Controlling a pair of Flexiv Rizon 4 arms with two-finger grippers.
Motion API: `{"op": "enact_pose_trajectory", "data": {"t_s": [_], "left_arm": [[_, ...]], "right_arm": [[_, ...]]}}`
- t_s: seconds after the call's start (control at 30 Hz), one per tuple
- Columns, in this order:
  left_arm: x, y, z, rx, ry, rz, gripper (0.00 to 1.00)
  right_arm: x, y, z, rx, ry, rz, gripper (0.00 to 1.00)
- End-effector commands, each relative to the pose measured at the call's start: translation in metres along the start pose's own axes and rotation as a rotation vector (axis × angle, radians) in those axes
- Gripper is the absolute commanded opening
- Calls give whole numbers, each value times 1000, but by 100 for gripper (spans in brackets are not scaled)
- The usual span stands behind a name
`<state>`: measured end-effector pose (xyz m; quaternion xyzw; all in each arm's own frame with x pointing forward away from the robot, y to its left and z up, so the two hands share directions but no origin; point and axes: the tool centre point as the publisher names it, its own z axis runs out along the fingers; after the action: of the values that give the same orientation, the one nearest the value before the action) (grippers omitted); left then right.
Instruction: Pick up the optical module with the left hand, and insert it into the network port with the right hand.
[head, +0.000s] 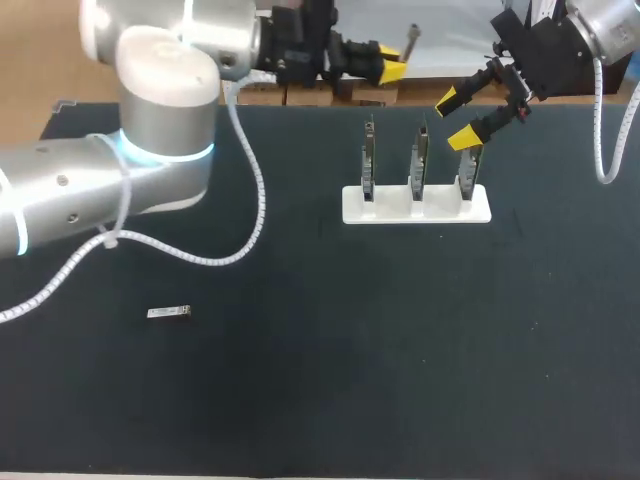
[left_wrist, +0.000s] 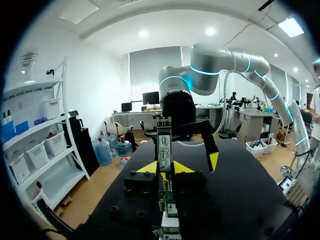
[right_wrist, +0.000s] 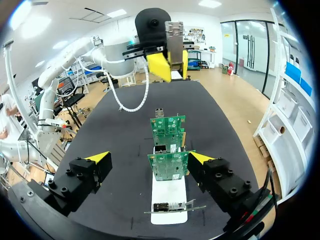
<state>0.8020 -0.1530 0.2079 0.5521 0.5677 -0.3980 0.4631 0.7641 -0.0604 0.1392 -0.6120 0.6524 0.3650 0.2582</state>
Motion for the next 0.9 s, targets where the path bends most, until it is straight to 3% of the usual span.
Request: {"op": "enact_pose_trajectory", "data": {"t_s": [0.03, 0.2, 0.9], "left_arm": [[2, 3, 18, 37, -11, 11, 0], [7, -4, 25, 69, -66, 36, 0], [15, -27, 28, 102, -142, 5, 0]], "right_arm": [[0, -1, 0, -1, 0, 0, 100], [0, -1, 0, -1, 0, 0, 100], [0, -1, 0, -1, 0, 0, 100]]}}
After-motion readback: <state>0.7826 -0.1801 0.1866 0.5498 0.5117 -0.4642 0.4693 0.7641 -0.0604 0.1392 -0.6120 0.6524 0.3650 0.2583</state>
